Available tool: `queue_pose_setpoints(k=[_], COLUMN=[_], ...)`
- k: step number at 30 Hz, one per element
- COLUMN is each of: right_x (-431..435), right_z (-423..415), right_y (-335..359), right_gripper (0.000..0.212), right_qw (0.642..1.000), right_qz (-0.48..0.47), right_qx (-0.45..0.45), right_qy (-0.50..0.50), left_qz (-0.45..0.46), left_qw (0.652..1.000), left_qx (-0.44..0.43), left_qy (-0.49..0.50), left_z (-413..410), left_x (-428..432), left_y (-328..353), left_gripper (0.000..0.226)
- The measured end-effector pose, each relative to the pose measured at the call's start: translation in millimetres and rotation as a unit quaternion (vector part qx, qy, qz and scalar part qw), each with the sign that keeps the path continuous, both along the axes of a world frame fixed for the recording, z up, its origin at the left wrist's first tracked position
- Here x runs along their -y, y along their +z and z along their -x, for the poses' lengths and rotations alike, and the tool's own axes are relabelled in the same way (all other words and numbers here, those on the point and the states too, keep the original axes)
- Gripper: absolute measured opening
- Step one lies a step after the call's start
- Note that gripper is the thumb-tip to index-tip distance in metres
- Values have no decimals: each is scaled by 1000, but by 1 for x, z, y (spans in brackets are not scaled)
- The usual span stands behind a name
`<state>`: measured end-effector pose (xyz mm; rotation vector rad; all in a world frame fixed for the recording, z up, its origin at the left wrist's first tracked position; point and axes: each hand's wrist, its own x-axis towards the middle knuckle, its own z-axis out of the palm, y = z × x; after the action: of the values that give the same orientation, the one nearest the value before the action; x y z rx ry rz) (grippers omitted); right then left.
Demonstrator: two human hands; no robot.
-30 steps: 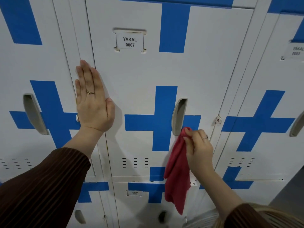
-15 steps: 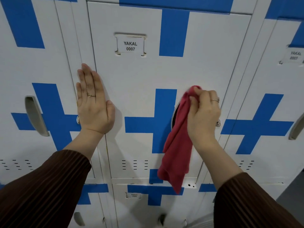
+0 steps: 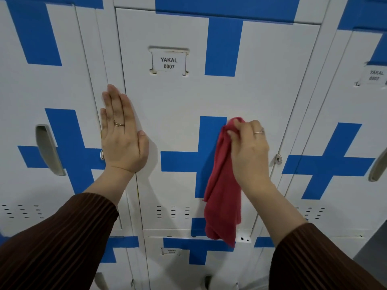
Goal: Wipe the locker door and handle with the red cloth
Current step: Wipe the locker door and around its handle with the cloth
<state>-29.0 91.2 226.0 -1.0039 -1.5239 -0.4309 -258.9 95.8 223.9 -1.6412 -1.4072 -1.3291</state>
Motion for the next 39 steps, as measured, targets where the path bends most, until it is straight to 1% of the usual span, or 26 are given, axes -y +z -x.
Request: queue_pose_setpoints(k=[2,3,4,6,7,8,11,12,14,17,19,21,23,24,25,26,28,29,34,37,39], right_x=[-1,0,0,0,0,-2,-3,-3,-3,4,10,13,17,21,25,29,38,41,47,49,52], right_z=[-7,-6,-4,2,2,-1,-11,-13,-12,-12,-15,-21,-29,-32,-35,-36,-37,-37,-38,-40,-37], right_y=[6,8,6,-2,-4,-4,-5,-10,-29,-64,-82,-96,-99,-97,-93,-88,-76,-72,-64,-64,-59], right_gripper=[11,10,10,10,10,10,8,7,7,21,26,23,11,8,11,15,20,21,16,17,21], right_qw=[996,994,995,999,1000,1000,989,987,989,996,999,997,990,984,977,964,927,917,902,894,897], right_qz=[-2,-2,-1,4,2,0,1,1,1,17,32,69,133,166,200,236,292,298,296,282,254], right_qx=[-90,-111,-102,-37,-19,-29,-145,-162,-148,-90,-37,16,22,5,-28,-79,-183,-209,-248,-294,-317], right_qy=[-17,-18,-13,3,7,7,-10,-16,-16,1,10,15,41,55,71,92,147,161,195,185,173], left_qz=[2,2,1,2,2,2,2,0,-1,-1,-5,-5,-6,-7,-7,-6,-5,-4,-7,-6,-5], left_qw=[1000,1000,1000,1000,1000,1000,1000,1000,1000,1000,1000,1000,1000,1000,1000,1000,1000,1000,1000,1000,1000], left_qx=[0,-1,-2,-3,-3,-3,-4,-5,-7,-6,-4,-3,-3,-4,-4,-5,-5,-5,-7,-7,-8], left_qy=[0,-1,0,1,2,2,4,5,5,1,-2,-4,-2,-2,-2,-2,1,2,2,2,2], left_z=[0,0,1,1,1,0,1,1,2,1,1,0,1,1,1,1,1,1,1,0,0], left_x=[0,0,0,0,0,0,-1,-1,-2,-1,-1,0,0,0,-1,-1,-1,-1,-1,-2,-1], left_y=[0,0,0,0,0,0,0,0,-1,-1,-1,-1,-1,-1,0,0,0,0,-1,0,0], left_gripper=[77,77,78,78,78,78,78,78,78,78,77,76,76,76,76,76,77,77,77,76,76])
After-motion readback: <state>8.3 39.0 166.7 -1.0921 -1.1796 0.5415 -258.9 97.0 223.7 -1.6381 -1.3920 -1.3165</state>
